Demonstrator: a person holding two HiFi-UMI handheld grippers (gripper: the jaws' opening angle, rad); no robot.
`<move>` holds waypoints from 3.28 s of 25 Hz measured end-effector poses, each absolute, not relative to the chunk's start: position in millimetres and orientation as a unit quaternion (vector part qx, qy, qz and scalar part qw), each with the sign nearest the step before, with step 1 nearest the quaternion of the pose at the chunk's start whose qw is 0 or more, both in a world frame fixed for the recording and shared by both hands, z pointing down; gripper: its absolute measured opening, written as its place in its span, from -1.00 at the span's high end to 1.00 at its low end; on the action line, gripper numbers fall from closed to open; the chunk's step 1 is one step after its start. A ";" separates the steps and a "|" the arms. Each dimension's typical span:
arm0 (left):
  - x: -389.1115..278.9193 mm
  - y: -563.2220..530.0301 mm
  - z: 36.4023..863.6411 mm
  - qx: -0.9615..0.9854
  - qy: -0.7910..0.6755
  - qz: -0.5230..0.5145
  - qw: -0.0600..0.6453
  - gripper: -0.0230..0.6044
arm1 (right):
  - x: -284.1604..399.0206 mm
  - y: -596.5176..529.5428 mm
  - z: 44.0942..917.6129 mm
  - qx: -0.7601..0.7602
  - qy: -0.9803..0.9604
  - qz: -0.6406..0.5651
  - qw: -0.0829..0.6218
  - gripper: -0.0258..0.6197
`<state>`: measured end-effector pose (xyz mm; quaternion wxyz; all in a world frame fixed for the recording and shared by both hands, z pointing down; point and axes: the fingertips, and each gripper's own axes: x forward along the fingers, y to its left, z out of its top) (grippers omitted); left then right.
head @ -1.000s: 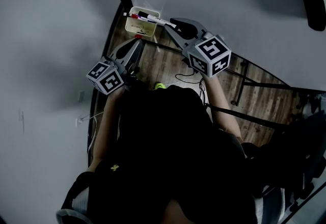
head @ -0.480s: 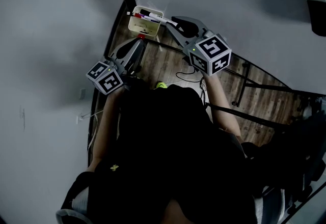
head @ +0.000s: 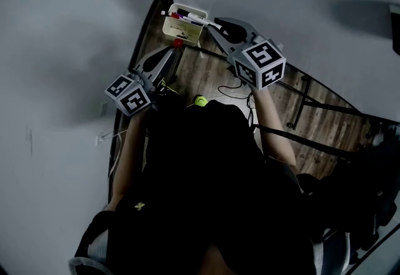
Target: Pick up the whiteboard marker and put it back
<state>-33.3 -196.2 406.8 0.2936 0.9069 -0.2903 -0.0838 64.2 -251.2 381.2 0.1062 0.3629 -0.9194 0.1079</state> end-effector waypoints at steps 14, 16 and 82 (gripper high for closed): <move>-37.4 -193.0 412.4 0.904 -0.286 -0.076 0.309 0.92 | 54.8 -274.1 406.7 0.361 -0.916 0.125 0.125 0.66; -41.0 -194.6 413.0 0.902 -0.287 -0.077 0.313 0.92 | 52.7 -277.8 410.5 0.361 -0.915 0.128 0.130 0.66; -26.8 -186.2 395.8 0.898 -0.308 -0.066 0.306 0.92 | 58.2 -266.7 432.9 0.350 -0.919 0.106 0.149 0.49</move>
